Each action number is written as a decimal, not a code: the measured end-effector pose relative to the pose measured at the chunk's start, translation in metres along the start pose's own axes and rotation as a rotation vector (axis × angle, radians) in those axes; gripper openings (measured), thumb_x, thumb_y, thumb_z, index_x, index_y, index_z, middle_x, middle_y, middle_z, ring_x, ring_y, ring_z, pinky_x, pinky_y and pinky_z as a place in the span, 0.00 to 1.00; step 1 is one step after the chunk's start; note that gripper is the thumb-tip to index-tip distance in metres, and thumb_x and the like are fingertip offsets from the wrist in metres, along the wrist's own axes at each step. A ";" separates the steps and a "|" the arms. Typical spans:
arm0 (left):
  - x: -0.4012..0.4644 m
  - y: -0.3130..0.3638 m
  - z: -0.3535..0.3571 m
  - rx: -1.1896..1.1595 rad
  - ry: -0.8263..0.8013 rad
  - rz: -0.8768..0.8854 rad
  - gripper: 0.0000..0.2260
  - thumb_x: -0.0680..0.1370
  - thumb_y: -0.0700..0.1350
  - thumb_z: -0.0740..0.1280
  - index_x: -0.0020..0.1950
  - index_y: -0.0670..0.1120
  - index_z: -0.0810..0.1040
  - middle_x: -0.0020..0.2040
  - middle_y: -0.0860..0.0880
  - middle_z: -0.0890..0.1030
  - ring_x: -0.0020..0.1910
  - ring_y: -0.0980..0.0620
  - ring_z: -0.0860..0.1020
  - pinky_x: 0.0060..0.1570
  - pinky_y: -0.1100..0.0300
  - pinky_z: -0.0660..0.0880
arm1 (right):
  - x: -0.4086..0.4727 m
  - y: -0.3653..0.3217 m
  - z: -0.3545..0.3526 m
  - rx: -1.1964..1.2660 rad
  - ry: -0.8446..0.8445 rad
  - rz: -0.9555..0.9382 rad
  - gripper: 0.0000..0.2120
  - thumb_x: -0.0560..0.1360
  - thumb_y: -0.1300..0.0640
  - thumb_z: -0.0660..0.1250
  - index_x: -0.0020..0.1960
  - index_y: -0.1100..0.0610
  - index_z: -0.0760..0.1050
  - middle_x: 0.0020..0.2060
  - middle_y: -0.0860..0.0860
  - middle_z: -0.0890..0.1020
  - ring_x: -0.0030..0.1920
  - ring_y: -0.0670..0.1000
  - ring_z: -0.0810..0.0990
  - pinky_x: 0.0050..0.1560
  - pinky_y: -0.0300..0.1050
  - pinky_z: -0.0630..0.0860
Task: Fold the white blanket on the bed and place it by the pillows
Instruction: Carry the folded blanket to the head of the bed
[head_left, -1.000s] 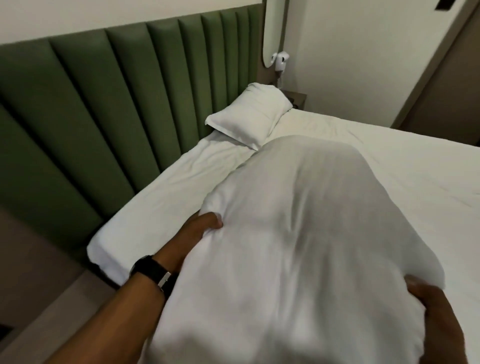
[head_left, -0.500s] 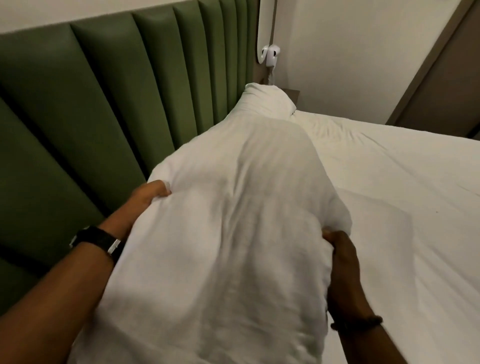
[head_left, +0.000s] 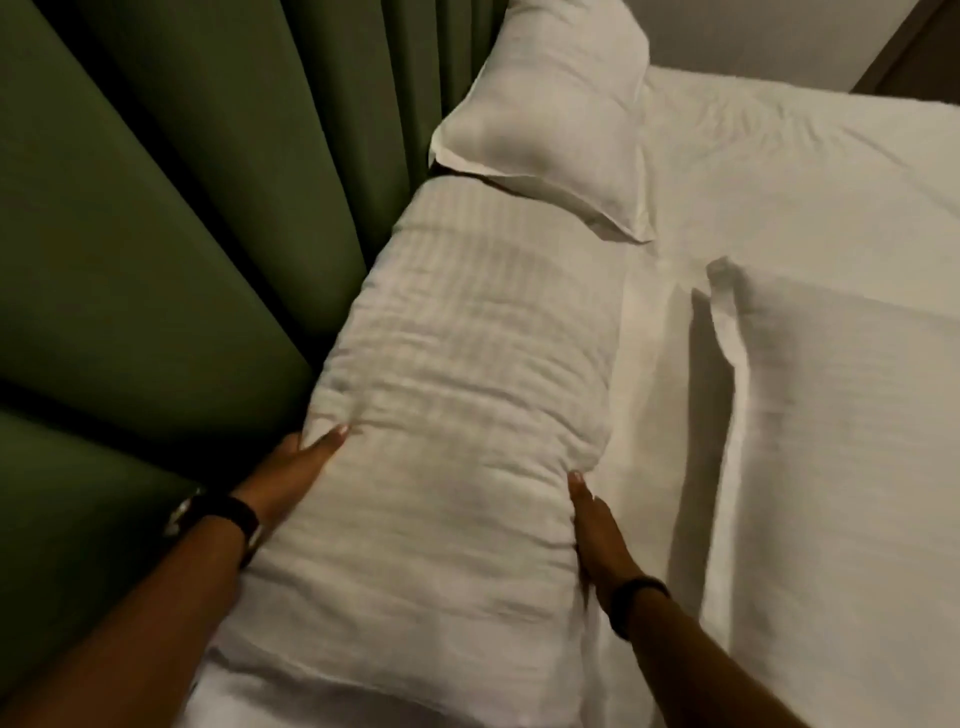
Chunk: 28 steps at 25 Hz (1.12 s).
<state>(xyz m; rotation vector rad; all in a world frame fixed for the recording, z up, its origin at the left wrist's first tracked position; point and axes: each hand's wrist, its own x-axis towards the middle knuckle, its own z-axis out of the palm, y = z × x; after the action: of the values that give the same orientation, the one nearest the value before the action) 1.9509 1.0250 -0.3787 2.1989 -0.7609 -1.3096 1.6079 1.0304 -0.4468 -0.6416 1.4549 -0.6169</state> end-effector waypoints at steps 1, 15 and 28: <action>-0.003 -0.020 0.005 0.001 0.027 0.013 0.35 0.67 0.71 0.68 0.67 0.52 0.74 0.59 0.50 0.79 0.56 0.47 0.78 0.59 0.51 0.73 | 0.002 0.027 -0.001 0.017 -0.008 0.033 0.41 0.66 0.21 0.58 0.72 0.43 0.67 0.70 0.41 0.71 0.69 0.51 0.73 0.72 0.56 0.67; -0.065 -0.055 0.013 0.335 0.221 0.072 0.49 0.66 0.78 0.57 0.74 0.44 0.63 0.71 0.35 0.69 0.67 0.33 0.70 0.67 0.40 0.67 | -0.085 0.002 -0.020 -0.301 0.024 0.068 0.55 0.59 0.18 0.56 0.77 0.49 0.55 0.71 0.52 0.71 0.67 0.55 0.73 0.67 0.55 0.71; -0.248 0.051 0.333 0.125 -0.405 0.135 0.43 0.69 0.72 0.63 0.76 0.48 0.60 0.75 0.45 0.67 0.71 0.45 0.69 0.63 0.56 0.68 | -0.187 0.043 -0.364 -0.212 0.983 0.096 0.49 0.68 0.28 0.64 0.78 0.53 0.51 0.75 0.59 0.62 0.74 0.61 0.64 0.73 0.59 0.62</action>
<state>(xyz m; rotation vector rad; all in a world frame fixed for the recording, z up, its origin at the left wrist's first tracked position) 1.5447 1.1161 -0.3343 1.9517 -1.1474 -1.6997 1.2387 1.1868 -0.3534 -0.4255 2.4754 -0.7498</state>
